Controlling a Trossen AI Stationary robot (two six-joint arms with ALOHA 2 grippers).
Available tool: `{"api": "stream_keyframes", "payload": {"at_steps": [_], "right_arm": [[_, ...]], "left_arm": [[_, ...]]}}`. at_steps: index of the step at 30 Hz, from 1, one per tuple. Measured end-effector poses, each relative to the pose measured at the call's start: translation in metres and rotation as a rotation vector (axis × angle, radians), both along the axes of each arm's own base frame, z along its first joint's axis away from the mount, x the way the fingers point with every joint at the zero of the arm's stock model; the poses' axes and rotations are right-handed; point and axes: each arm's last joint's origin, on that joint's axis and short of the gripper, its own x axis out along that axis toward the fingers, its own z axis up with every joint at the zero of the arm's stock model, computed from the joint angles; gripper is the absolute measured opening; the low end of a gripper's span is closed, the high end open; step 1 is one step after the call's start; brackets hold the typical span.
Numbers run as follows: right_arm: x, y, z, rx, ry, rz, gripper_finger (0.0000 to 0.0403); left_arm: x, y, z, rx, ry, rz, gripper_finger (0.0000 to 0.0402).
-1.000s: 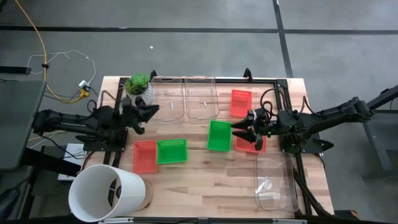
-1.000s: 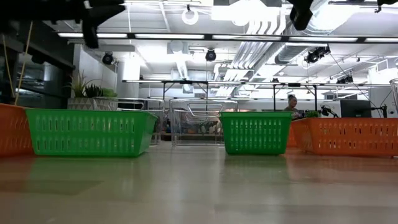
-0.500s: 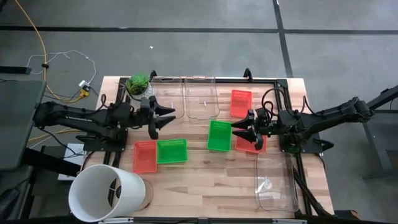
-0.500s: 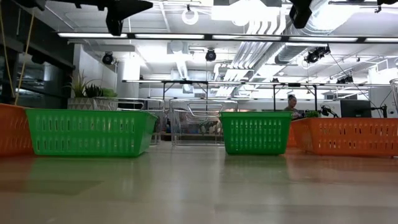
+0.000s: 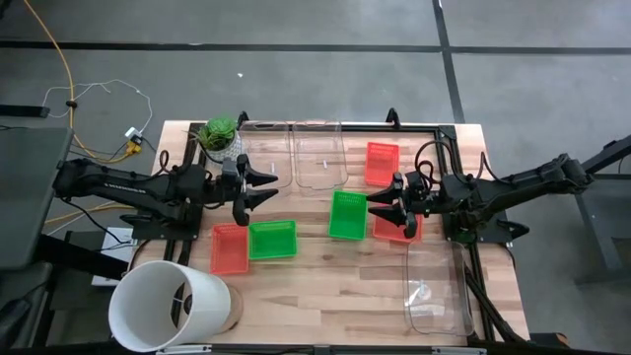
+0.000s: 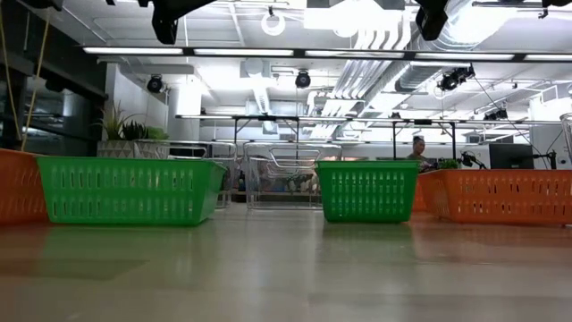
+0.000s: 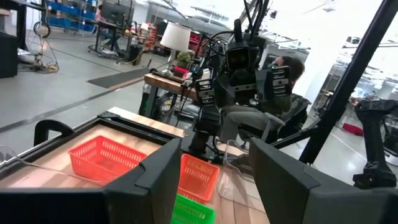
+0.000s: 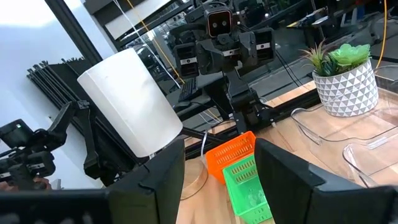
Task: Stack baskets by color
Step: Stack the left green bin on the right green bin
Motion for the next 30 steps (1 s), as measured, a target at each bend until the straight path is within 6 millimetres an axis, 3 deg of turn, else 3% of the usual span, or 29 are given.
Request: {"api": "stream_keyframes", "payload": {"at_steps": [23,26,30], "right_arm": [[0.0,-0.002,0.0,-0.077,-0.002,-0.057,0.0181],[0.0,-0.002,0.0,-0.077,-0.002,-0.057,0.0181],[0.0,-0.002,0.0,-0.077,-0.002,-0.057,0.0181]], "left_arm": [[0.0,-0.001,0.0,-0.031,-0.002,-0.024,0.0179],[0.002,-0.001,0.001,-0.077,0.079,-0.027,0.0179],[0.01,-0.002,0.001,-0.082,0.351,-0.024,0.0179]]}}
